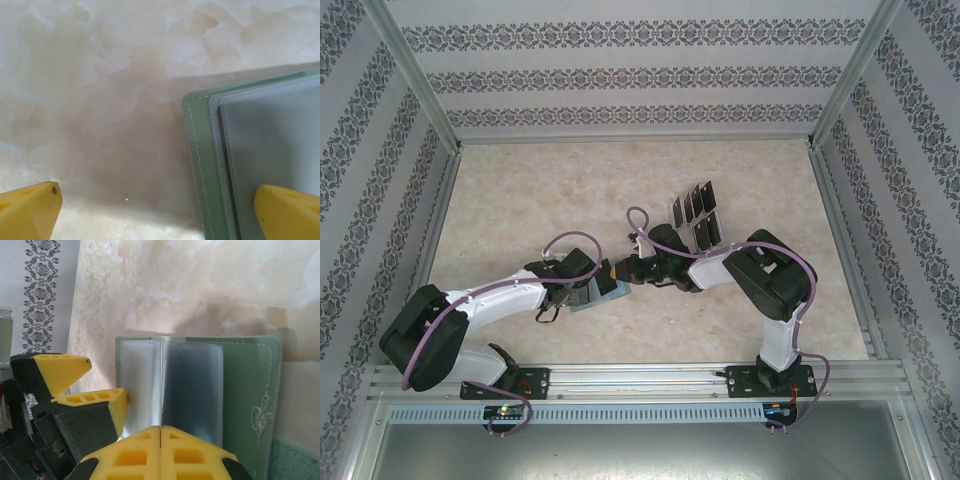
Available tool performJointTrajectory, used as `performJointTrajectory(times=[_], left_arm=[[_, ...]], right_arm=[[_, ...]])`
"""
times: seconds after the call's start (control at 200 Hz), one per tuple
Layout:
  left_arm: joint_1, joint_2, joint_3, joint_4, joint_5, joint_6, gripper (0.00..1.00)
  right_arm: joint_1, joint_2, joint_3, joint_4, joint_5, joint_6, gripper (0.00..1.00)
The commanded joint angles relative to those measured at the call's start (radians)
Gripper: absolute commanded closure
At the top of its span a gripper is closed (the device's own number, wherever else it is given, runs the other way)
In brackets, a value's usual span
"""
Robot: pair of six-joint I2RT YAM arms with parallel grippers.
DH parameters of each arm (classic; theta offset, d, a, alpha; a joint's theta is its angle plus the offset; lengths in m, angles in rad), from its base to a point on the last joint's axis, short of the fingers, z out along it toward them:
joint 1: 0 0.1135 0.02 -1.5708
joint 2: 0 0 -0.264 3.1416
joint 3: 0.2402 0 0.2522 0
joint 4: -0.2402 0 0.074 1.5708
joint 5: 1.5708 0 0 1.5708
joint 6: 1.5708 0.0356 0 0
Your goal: Put the credit cards into the card holder
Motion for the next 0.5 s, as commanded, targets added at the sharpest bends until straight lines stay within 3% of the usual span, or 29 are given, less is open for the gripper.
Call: performJointTrajectory(times=[0.0, 0.5], left_arm=[[-0.012, 0.013, -0.031, -0.045, -0.013, -0.005, 0.00], [-0.012, 0.013, -0.030, -0.046, -0.015, -0.004, 0.00]], right_arm=[[-0.002, 0.025, -0.009, 0.047, -0.023, 0.004, 1.00], [0.010, 0.052, -0.001, 0.048, -0.043, 0.013, 1.00]])
